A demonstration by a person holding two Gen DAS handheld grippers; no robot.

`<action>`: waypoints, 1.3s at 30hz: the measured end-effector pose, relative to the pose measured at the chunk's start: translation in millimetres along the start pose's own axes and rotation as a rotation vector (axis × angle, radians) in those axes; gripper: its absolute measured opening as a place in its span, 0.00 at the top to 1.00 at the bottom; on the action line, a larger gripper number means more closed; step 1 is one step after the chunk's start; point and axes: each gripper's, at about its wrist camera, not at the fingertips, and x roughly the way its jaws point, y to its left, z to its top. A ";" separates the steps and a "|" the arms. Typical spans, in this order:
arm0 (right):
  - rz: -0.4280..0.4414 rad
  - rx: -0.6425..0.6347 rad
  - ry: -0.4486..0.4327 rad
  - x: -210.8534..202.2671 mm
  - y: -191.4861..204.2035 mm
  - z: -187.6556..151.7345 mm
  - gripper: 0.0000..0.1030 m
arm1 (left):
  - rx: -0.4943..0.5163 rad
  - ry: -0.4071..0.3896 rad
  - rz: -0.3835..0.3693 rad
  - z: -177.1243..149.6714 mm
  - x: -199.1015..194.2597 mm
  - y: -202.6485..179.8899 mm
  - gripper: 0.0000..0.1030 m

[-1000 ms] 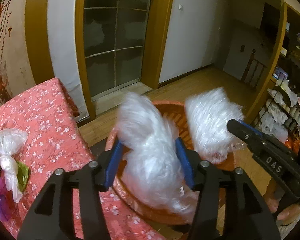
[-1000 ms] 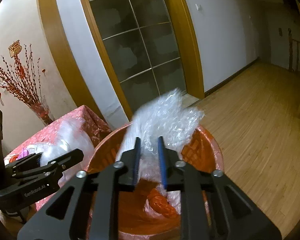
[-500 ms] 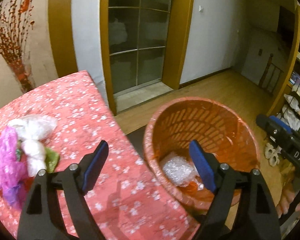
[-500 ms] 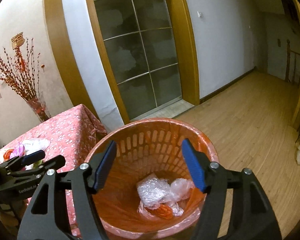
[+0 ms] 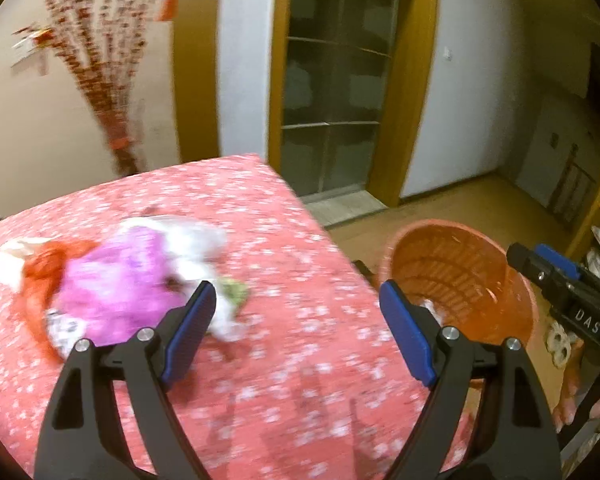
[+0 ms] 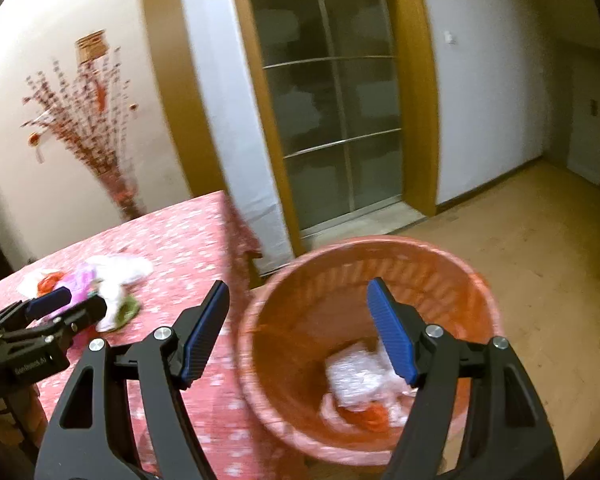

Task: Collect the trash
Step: 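Grasp the purple plastic bag with the right tool while the left tool returns to the table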

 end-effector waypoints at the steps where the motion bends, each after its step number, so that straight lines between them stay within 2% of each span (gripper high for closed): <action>1: 0.021 -0.009 0.005 0.9 8.2 0.1 0.31 | -0.014 -0.004 0.011 -1.2 -5.2 8.8 0.20; 5: 0.130 -0.067 0.031 7.7 54.8 -1.0 0.31 | -0.073 -0.025 0.075 -7.6 -28.7 48.9 0.21; 9: 0.234 -0.135 0.078 21.2 103.8 -5.8 0.32 | -0.145 -0.040 0.172 -21.1 -52.5 101.4 0.21; 13: 0.307 -0.191 0.128 39.8 146.7 -11.0 0.40 | -0.221 -0.044 0.250 -35.1 -71.0 149.2 0.21; 16: 0.339 -0.213 0.173 59.3 175.6 -13.2 0.43 | -0.278 -0.041 0.294 -45.3 -81.4 182.7 0.21; 20: 0.342 -0.238 0.221 83.6 203.4 -18.6 0.44 | -0.321 -0.040 0.323 -54.6 -89.6 206.7 0.21; 24: 0.325 -0.270 0.276 99.9 218.1 -29.6 0.45 | -0.354 -0.036 0.336 -62.9 -93.8 225.8 0.21; 28: 0.311 -0.321 0.303 101.8 224.3 -42.3 0.71 | -0.378 -0.027 0.337 -71.3 -95.9 234.5 0.21; 31: 0.328 -0.309 0.286 91.2 217.1 -40.7 0.80 | -0.387 -0.018 0.334 -72.6 -90.6 239.3 0.21; 39: 0.351 -0.240 0.174 44.6 185.0 -18.7 0.84 | -0.375 -0.008 0.312 -66.4 -79.2 230.6 0.21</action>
